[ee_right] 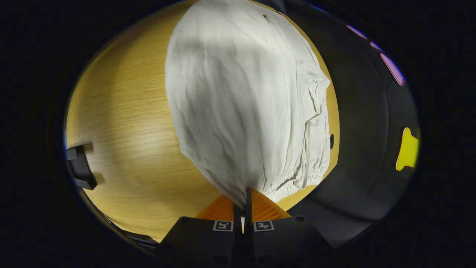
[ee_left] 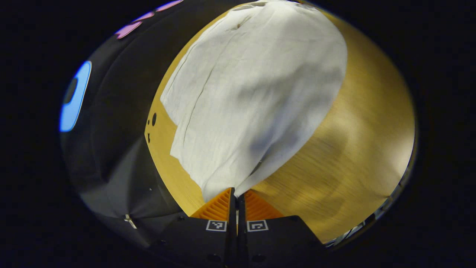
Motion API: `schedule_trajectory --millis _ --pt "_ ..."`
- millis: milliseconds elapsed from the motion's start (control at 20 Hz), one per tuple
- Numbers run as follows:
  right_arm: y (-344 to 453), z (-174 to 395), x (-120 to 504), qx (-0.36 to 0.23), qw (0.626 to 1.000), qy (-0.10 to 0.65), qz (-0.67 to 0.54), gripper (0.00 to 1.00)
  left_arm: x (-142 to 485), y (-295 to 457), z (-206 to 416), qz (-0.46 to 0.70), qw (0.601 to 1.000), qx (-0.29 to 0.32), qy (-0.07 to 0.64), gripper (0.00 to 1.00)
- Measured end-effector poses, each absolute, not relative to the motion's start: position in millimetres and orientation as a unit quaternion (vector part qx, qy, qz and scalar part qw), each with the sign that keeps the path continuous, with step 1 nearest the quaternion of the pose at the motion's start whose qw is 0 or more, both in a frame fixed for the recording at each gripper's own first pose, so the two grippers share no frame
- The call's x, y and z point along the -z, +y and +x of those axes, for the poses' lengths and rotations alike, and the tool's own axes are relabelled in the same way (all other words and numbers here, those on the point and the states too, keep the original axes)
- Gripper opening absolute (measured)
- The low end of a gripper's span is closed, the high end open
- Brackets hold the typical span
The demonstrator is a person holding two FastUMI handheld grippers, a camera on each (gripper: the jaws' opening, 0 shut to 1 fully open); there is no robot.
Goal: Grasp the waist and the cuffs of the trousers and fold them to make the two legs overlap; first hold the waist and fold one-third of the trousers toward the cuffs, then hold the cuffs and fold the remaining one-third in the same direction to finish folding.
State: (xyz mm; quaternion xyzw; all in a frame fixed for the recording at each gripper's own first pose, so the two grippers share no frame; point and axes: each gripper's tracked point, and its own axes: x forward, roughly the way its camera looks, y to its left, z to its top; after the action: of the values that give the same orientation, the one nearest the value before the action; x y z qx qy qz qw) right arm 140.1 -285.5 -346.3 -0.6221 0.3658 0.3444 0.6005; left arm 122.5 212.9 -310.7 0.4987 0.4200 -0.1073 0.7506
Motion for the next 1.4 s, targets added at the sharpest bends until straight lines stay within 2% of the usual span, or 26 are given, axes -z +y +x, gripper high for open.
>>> schedule_trajectory --millis 350,600,700,900,1150,1300,1350,1400 --pt "-287 152 318 -0.325 0.624 0.367 -0.609 0.05 253 197 138 0.456 0.81 0.058 0.363 0.05" --pt "-280 188 280 -0.32 0.631 0.34 -0.619 0.05 204 197 183 0.455 0.832 0.034 0.315 0.05" --pt "-275 211 266 -0.308 0.654 0.334 -0.605 0.05 189 196 202 0.46 0.836 0.028 0.298 0.05" --pt "-274 263 242 -0.255 0.728 0.34 -0.538 0.05 156 197 247 0.439 0.859 0.001 0.263 0.05" --pt "-258 324 233 -0.194 0.811 0.352 -0.426 0.05 136 197 320 0.345 0.906 -0.05 0.239 0.05" --pt "-248 349 236 -0.166 0.838 0.362 -0.373 0.05 149 197 367 0.302 0.92 -0.066 0.243 0.05" --pt "-245 352 238 -0.157 0.845 0.366 -0.358 0.0 153 194 379 0.298 0.921 -0.066 0.244 0.05" --pt "-245 357 240 -0.146 0.85 0.373 -0.342 0.05 159 194 389 0.298 0.921 -0.066 0.244 0.05"
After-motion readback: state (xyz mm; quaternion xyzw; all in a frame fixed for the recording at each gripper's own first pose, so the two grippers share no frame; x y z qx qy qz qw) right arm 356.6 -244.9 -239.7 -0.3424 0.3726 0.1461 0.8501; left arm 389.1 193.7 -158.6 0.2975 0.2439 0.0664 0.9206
